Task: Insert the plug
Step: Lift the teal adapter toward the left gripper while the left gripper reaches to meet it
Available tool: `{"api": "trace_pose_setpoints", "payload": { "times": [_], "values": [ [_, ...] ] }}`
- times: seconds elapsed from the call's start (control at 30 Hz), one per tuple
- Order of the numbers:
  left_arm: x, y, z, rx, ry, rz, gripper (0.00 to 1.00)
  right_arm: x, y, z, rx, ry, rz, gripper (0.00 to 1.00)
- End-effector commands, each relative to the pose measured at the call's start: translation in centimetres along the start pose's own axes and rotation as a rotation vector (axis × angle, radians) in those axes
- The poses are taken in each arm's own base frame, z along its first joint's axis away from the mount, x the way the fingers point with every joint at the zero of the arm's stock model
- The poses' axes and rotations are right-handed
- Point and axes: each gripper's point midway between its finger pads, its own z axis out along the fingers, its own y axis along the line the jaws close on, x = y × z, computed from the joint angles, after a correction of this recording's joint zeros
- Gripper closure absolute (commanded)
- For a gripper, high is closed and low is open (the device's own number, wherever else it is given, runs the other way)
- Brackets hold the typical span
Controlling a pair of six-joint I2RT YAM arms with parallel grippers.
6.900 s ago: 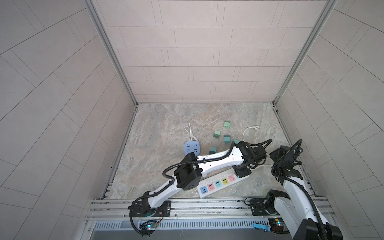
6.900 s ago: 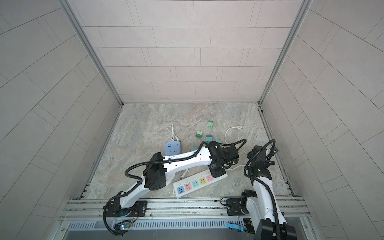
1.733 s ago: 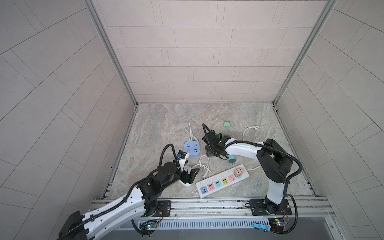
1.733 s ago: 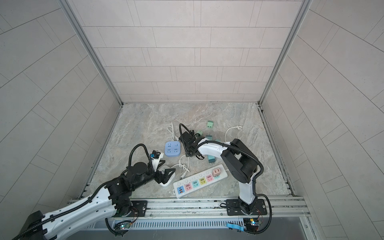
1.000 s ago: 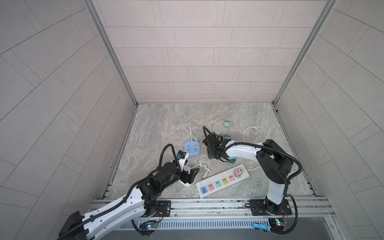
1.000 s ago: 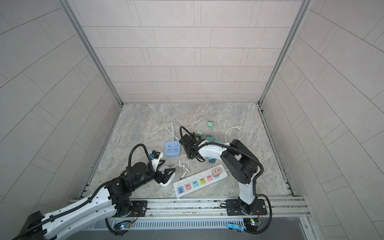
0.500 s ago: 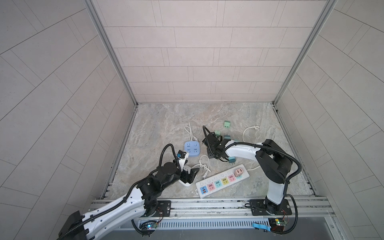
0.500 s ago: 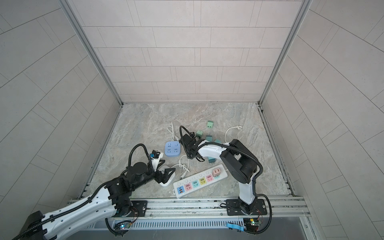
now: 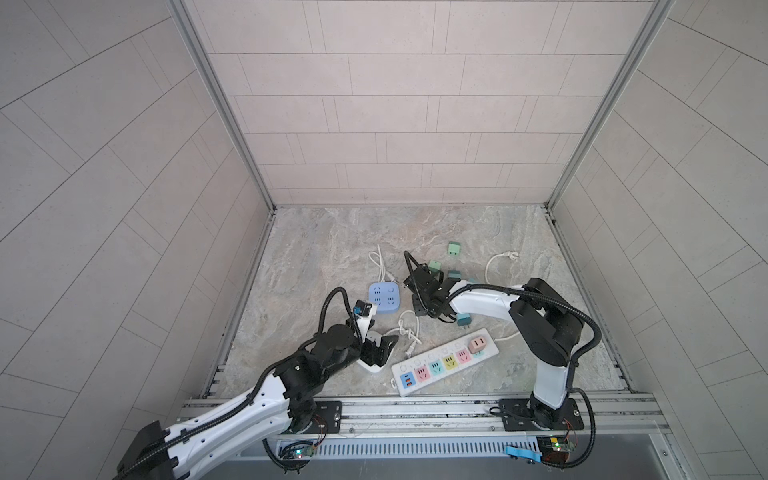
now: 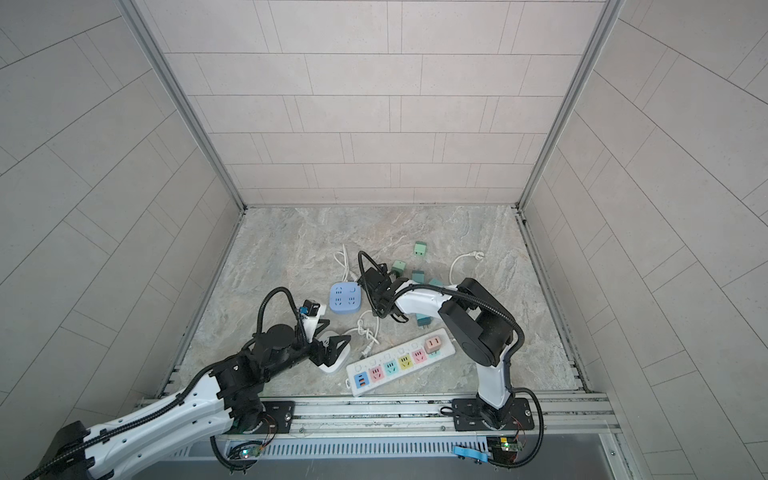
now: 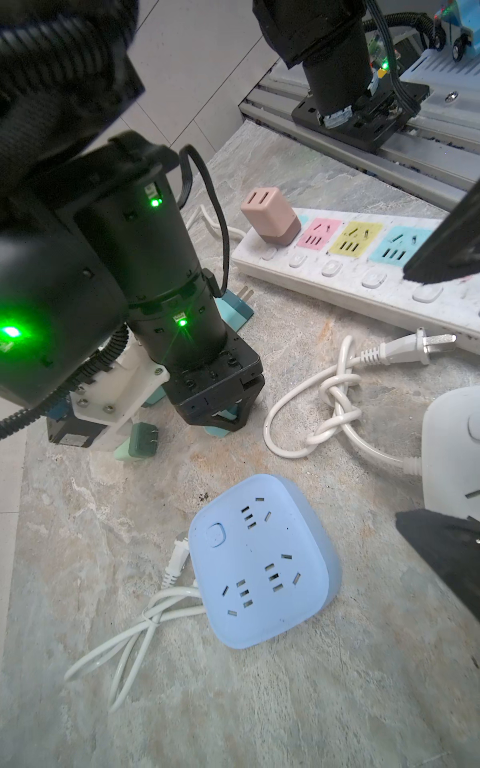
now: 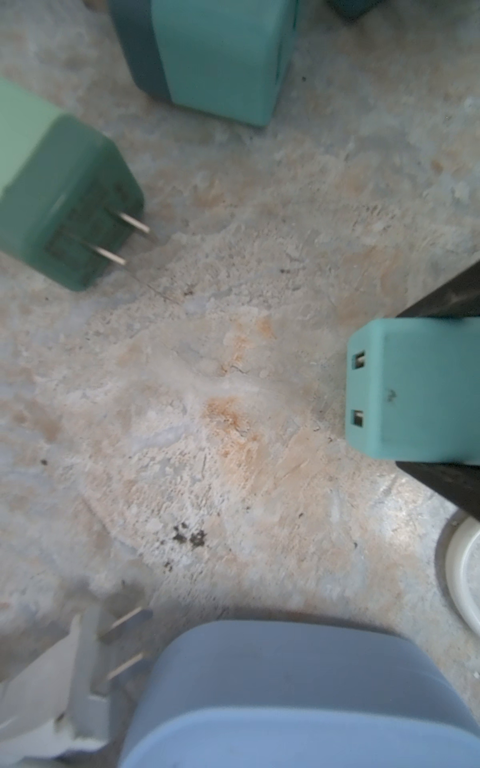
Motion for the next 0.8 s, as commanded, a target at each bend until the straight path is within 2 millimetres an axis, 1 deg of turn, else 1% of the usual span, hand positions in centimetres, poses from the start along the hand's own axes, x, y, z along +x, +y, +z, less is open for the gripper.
{"api": "trace_pose_setpoints", "payload": {
  "times": [0.0, 0.13, 0.17, 0.3, 0.37, 0.4, 0.47, 0.5, 0.57, 0.6, 0.67, 0.77],
  "values": [
    [-1.2, 0.3, -0.1, -0.033, -0.029, -0.053, 0.08, 0.1, -0.5, -2.0, -0.013, -0.022, -0.057, 0.74],
    [-1.3, 0.7, 0.2, -0.065, -0.007, -0.093, 0.09, -1.9, -0.6, -6.2, -0.075, -0.161, -0.095, 0.8],
    [-2.4, 0.1, 0.1, -0.051, -0.023, -0.102, 0.11, -2.4, -0.8, -7.4, -0.089, -0.209, -0.104, 0.81],
    [-4.0, -0.8, 0.2, -0.037, -0.028, -0.121, 0.18, -4.1, -1.5, -11.3, -0.136, -0.385, -0.143, 0.83],
    [-4.8, -1.4, 0.2, -0.017, -0.025, -0.122, 0.19, -4.4, -1.3, -12.8, -0.169, -0.451, -0.189, 0.84],
    [-5.2, -1.9, 0.2, 0.0, -0.02, -0.114, 0.2, -4.4, -0.9, -13.6, -0.181, -0.488, -0.23, 0.85],
    [-5.9, -2.8, 0.2, 0.035, -0.02, -0.1, 0.21, -4.1, -0.1, -14.9, -0.196, -0.555, -0.323, 0.9],
    [-6.3, -3.2, 0.0, 0.048, -0.024, -0.095, 0.21, -3.6, 0.7, -15.4, -0.231, -0.585, -0.409, 0.93],
    [-7.0, -3.5, -0.3, 0.056, -0.029, -0.085, 0.21, -2.5, 1.9, -16.4, -0.281, -0.659, -0.541, 0.94],
    [-7.4, -3.6, -0.5, 0.055, -0.029, -0.076, 0.21, -2.1, 2.1, -16.9, -0.284, -0.701, -0.584, 0.95],
    [-7.8, -3.9, -0.9, 0.057, -0.024, -0.055, 0.21, -1.2, 1.8, -17.3, -0.287, -0.754, -0.633, 0.96],
    [-8.3, -4.2, -1.3, 0.059, -0.014, -0.027, 0.21, -1.1, 0.7, -18.4, -0.249, -0.829, -0.677, 0.97]
  ]
}}
